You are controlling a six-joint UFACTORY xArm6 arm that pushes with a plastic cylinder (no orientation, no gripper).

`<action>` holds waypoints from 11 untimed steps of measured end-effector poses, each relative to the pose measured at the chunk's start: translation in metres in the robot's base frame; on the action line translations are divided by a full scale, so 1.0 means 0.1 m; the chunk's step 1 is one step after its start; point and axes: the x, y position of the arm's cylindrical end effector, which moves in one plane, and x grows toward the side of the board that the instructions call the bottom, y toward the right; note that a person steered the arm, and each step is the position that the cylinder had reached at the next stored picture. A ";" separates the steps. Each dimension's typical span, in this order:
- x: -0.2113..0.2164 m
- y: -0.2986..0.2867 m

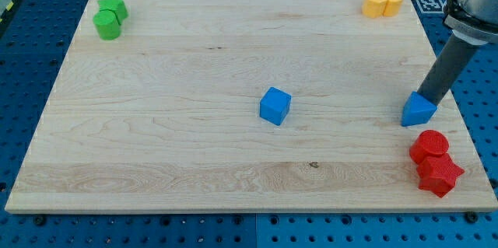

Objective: Move your arm closer to the blue cube

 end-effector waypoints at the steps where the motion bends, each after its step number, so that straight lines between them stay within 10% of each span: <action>1: 0.01 0.00; 4: -0.74 -0.40; 9: -0.75 -2.81; 11: -0.14 -3.18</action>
